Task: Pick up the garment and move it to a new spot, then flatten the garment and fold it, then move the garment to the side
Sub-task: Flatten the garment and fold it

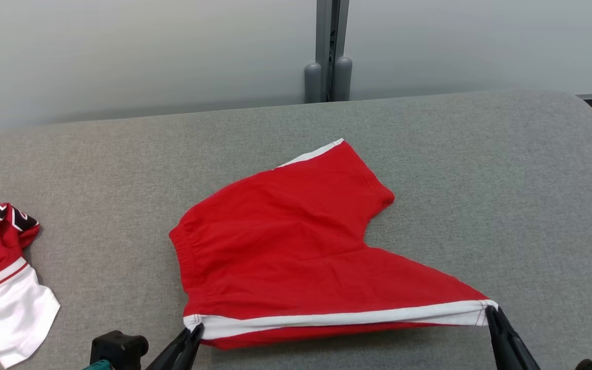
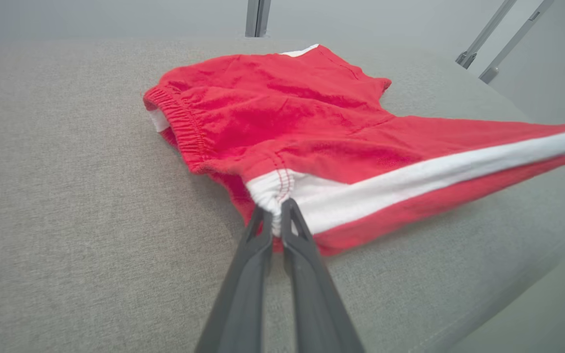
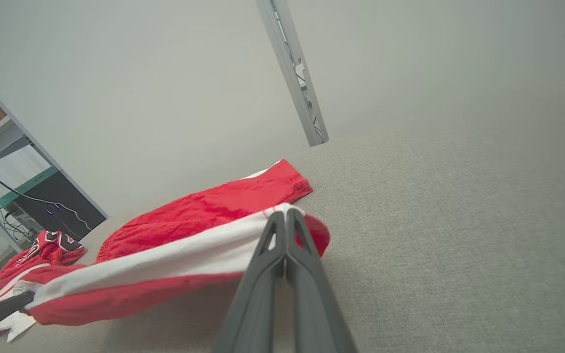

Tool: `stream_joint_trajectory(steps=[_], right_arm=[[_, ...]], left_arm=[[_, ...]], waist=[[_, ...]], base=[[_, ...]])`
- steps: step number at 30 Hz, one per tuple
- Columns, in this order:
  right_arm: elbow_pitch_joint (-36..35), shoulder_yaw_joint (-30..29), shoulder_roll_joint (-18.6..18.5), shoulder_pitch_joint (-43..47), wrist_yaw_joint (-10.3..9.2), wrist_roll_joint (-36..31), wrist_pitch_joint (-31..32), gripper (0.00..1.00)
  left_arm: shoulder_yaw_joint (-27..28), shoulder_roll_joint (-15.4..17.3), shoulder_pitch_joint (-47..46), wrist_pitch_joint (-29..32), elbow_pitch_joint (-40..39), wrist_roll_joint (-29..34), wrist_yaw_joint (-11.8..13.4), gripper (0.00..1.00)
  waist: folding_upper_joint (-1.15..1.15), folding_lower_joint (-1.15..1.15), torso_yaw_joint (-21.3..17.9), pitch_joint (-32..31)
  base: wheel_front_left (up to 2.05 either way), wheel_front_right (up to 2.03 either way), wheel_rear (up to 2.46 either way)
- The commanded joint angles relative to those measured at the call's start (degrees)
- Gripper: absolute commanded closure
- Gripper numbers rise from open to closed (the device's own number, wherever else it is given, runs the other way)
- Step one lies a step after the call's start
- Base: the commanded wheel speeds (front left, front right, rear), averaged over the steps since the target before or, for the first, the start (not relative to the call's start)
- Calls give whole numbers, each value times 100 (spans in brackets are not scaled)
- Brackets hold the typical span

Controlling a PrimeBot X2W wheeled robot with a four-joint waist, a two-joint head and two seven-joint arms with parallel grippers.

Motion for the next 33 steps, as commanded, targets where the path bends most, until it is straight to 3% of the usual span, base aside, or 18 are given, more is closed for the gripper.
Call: stream_joint_trajectory(steps=[1, 9, 15, 21, 33], right_arm=[[-43, -58, -33, -72, 2, -9, 35, 100], [138, -251, -38, -931, 2, -411, 27, 100], [339, -290, -120, -1921, 2, -776, 50, 100], [921, -157, -529, -3406, 2, -910, 150, 100], [3120, 272, -988, -5855, 2, -809, -32, 100]], left_arm=[[65, 80, 39, 29, -95, -29, 84, 100], [326, 31, -239, -13, -351, -89, 226, 100], [388, -23, -806, 55, -260, -71, -38, 100], [450, -291, -1747, 65, 163, -101, -446, 100], [364, -822, -3207, 12, 1314, -68, -1173, 100]], waist=[[0, 0, -2, -18], [0, 0, 161, 294], [0, 0, 446, 815], [0, 0, 829, 1572], [0, 0, 1390, 2480]], base=[[0, 0, 0], [0, 0, 0], [0, 0, 0], [0, 0, 0], [0, 0, 0]])
